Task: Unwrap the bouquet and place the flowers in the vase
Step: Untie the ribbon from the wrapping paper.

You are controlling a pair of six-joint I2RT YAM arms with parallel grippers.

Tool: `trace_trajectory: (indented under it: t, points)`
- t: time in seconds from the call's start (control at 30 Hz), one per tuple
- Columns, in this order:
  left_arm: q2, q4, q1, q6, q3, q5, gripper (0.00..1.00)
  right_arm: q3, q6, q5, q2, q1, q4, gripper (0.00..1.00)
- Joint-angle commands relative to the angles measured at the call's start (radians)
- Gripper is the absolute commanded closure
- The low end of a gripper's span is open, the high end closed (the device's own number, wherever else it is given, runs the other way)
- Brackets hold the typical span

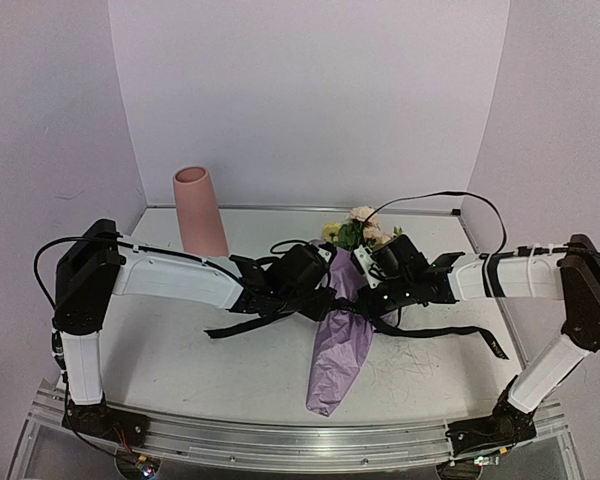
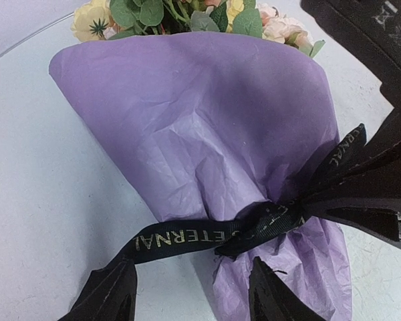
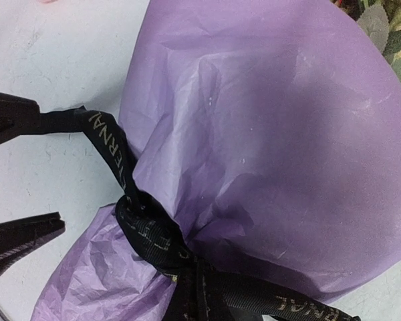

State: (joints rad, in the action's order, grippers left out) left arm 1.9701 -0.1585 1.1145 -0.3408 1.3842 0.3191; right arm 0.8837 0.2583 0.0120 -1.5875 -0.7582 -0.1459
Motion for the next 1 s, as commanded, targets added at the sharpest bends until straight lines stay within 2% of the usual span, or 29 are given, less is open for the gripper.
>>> trace_trajectory:
  t: [0.0, 0.33, 0.37, 0.43, 0.47, 0.5, 0.6, 0.97]
  points:
    - [-0.035, 0.010, 0.005, -0.016, -0.003, -0.002, 0.42, -0.018, 0.012, 0.011, 0.069, -0.006, 0.028, 1.00]
    - [0.016, 0.014, 0.008, -0.022, 0.045, -0.077, 0.42, -0.116, 0.031, 0.046, 0.224, -0.006, 0.037, 0.98]
    - [0.021, 0.014, 0.008, -0.017, 0.049, -0.081, 0.42, -0.119, 0.028, 0.039, 0.228, -0.006, 0.037, 0.89]
    - [0.026, 0.014, 0.008, -0.012, 0.057, -0.081, 0.42, -0.115, 0.021, 0.024, 0.220, -0.006, 0.037, 0.61]
    - [0.027, 0.014, 0.008, -0.012, 0.059, -0.079, 0.42, -0.110, 0.017, 0.020, 0.212, -0.006, 0.037, 0.54]
    - [0.027, 0.015, 0.008, -0.013, 0.061, -0.073, 0.42, -0.101, 0.014, 0.020, 0.203, -0.006, 0.037, 0.52]
    - [0.027, 0.014, 0.008, -0.038, 0.063, -0.043, 0.42, -0.068, 0.004, 0.019, 0.159, -0.006, 0.033, 0.48]
    - [0.023, 0.014, 0.008, -0.104, 0.049, -0.003, 0.43, 0.044, -0.023, 0.016, 0.014, -0.007, 0.022, 0.49]
